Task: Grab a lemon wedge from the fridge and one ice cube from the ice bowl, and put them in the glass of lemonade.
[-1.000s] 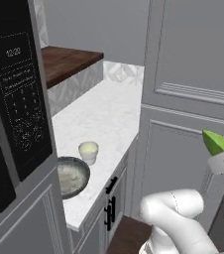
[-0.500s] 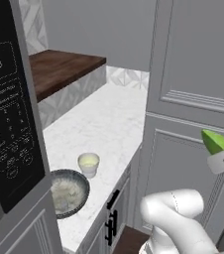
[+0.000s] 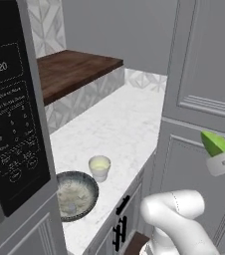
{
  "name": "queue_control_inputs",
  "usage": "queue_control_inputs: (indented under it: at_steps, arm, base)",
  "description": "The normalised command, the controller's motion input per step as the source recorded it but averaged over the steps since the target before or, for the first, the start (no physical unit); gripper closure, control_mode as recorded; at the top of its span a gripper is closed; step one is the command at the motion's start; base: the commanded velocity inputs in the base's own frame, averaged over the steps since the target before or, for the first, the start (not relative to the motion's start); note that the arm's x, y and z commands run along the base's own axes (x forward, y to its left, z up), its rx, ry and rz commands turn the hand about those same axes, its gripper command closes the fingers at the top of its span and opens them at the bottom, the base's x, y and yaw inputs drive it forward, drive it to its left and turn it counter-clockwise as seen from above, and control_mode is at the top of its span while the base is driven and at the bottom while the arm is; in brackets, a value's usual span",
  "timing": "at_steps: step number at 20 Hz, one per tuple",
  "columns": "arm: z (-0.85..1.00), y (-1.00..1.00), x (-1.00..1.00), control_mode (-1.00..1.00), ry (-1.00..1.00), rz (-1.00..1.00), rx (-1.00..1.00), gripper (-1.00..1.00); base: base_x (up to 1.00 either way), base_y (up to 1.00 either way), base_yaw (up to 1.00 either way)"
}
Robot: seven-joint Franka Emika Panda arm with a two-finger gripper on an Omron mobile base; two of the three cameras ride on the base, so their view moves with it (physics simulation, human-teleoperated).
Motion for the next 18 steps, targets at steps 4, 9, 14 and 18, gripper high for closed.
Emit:
queue_control_inputs:
  at_steps: [4, 9, 14, 18]
  arm:
    - [0.00, 0.00, 0.00, 1.00, 0.00, 0.00, 0.00, 1.00]
    - [0.00, 0.00, 0.00, 1.00, 0.00, 0.00, 0.00, 1.00]
    - [0.00, 0.00, 0.00, 1.00, 0.00, 0.00, 0.00, 1.00]
    - [0.00, 0.00, 0.00, 1.00, 0.00, 0.00, 0.00, 1.00]
  base:
    - [0.41, 0.02, 0.16]
    - [0.61, 0.03, 0.21]
    - [0.66, 0.00, 0.27]
    - [0.43, 0.00, 0.19]
